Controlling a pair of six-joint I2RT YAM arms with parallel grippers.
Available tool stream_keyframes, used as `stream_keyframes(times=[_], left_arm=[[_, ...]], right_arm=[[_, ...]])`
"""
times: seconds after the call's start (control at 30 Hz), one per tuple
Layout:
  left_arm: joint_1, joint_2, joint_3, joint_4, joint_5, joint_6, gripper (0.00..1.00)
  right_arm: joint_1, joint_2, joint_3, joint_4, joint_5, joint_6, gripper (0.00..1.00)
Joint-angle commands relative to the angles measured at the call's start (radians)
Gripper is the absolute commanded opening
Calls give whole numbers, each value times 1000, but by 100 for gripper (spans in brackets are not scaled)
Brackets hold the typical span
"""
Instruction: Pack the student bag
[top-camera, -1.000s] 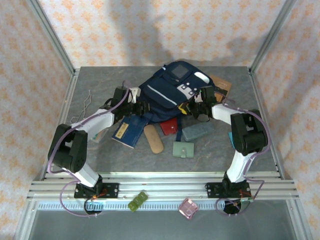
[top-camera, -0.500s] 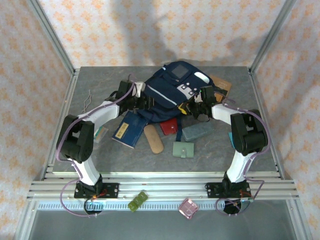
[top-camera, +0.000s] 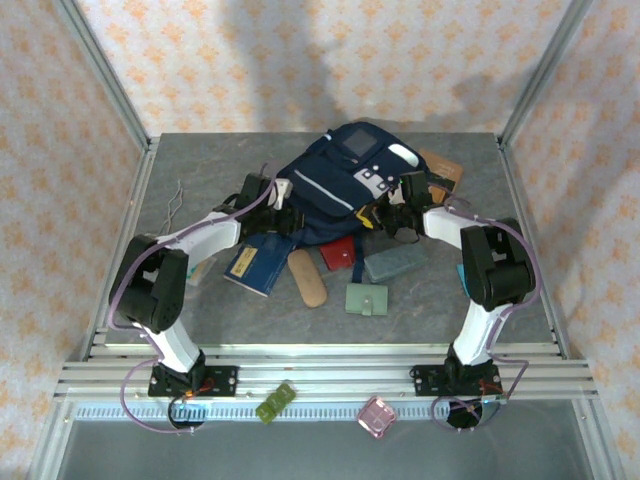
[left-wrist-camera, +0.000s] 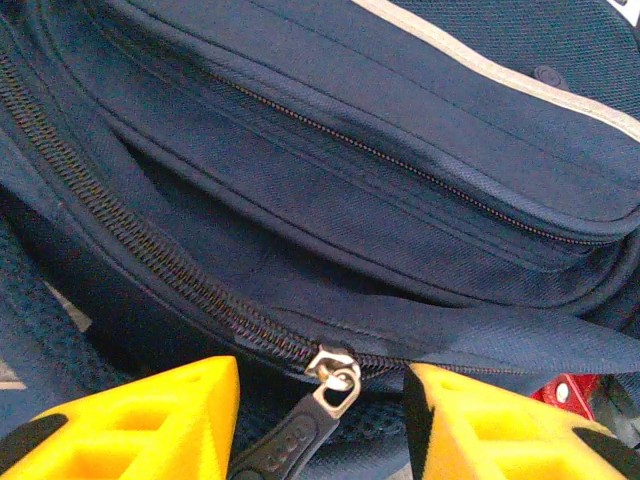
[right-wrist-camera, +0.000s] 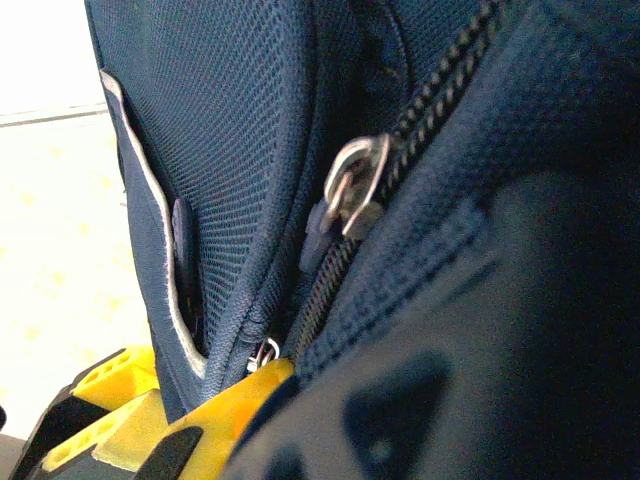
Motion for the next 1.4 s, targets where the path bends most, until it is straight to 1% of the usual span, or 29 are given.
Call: stream_keyframes(times=[0.0, 0.03, 0.1, 0.13, 0.17, 0.27, 0.3, 0.33, 0.37, 0.4, 0.43, 0.5, 0.53, 0.67, 0.7, 0.73, 0.77, 0.87, 0.93, 0.97, 1.0, 1.03, 1.07, 1.17, 1.2, 1.27, 1.37], left_arm=[[-7, -34, -25, -15, -27, -1, 45], [-7, -30, -27, -11, -19, -1, 39], [-10, -11, -15, -24, -14, 1, 35], [-14, -3, -11, -28, -19, 5, 28], [-18, 3, -8, -30, -25, 7, 26], [-29, 10, -9, -23, -61, 10, 27], [-30, 13, -11, -16, -63, 10, 31], [-31, 17, -7, -17, -71, 10, 38], [-31, 20, -3, -17, -77, 10, 40], [-34, 27, 1, -17, -83, 11, 39], [-36, 31, 4, -23, -102, 13, 33], [-40, 36, 8, -27, -131, 13, 15], [-42, 38, 9, -28, -137, 12, 11], [-52, 38, 4, -30, -176, 12, 11], [-55, 33, 0, -24, -184, 12, 9], [-57, 29, -5, -18, -188, 10, 5], [-58, 26, -9, -14, -189, 5, 3], [-59, 4, -23, 2, -166, -12, 4], [-59, -20, -44, 27, -130, -22, 7], [-58, -31, -55, 41, -111, -30, 9], [-58, -39, -64, 53, -89, -35, 15], [-59, -41, -68, 58, -74, -40, 23], [-59, -39, -68, 58, -68, -45, 27], [-58, -26, -70, 56, -69, -48, 28], [-58, -23, -71, 59, -66, -48, 27], [-57, -19, -75, 69, -63, -53, 20], [-56, -5, -69, 69, -89, -55, 1]], right_arm=[[0, 5, 33, 56, 10, -9, 0], [0, 6, 33, 57, 10, -8, 0], [0, 10, 34, 62, 9, -4, 0], [1, 11, 34, 64, 7, -1, 0], [1, 11, 34, 67, 7, 2, 0], [1, 10, 40, 68, 7, 5, 0], [1, 10, 41, 68, 7, 6, 0], [1, 11, 43, 66, 8, 6, 0], [1, 10, 43, 66, 9, 6, 0], [1, 11, 46, 65, 10, 6, 0], [1, 9, 46, 66, 9, 7, 0], [1, 11, 49, 65, 8, 9, 0], [0, 12, 49, 66, 7, 9, 0], [0, 11, 54, 66, 9, 11, 0], [0, 12, 55, 66, 9, 11, 0], [1, 14, 54, 68, 8, 12, 0], [0, 14, 55, 69, 8, 14, 0], [1, 16, 58, 69, 8, 15, 0], [0, 16, 59, 71, 8, 17, 0], [0, 16, 57, 71, 10, 17, 0], [0, 17, 56, 71, 10, 17, 0], [1, 19, 57, 72, 9, 17, 0], [0, 21, 56, 74, 9, 20, 0], [1, 25, 56, 80, 7, 26, 0], [1, 25, 57, 80, 7, 26, 0], [1, 25, 57, 80, 7, 27, 0], [0, 26, 57, 79, 8, 28, 0]])
